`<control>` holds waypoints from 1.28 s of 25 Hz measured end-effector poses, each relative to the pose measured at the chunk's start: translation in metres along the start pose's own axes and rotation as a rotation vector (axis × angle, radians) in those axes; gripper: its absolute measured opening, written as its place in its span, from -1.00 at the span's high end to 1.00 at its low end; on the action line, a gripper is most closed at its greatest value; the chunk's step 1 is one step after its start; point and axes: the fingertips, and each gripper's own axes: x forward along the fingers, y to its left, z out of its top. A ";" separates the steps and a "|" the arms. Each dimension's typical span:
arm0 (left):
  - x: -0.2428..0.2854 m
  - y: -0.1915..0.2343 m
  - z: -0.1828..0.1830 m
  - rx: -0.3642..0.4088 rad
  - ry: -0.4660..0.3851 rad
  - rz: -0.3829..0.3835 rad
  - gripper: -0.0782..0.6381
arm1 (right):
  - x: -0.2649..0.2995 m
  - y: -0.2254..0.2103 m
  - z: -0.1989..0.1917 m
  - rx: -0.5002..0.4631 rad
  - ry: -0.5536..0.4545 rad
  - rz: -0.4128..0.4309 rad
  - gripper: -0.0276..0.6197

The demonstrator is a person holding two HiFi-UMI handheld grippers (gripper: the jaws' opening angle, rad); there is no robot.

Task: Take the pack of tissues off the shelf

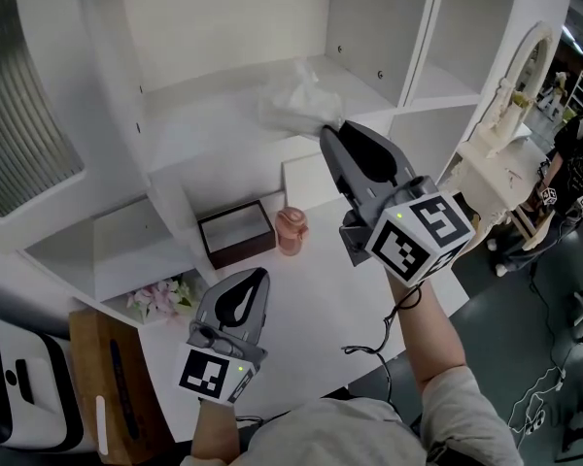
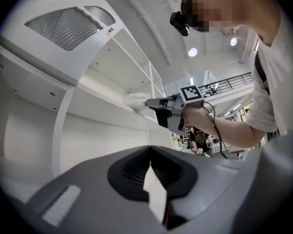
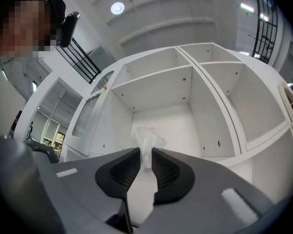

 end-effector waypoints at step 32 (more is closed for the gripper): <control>0.040 -0.070 -0.006 -0.025 0.009 -0.120 0.78 | -0.135 -0.005 -0.035 0.019 0.078 -0.035 0.70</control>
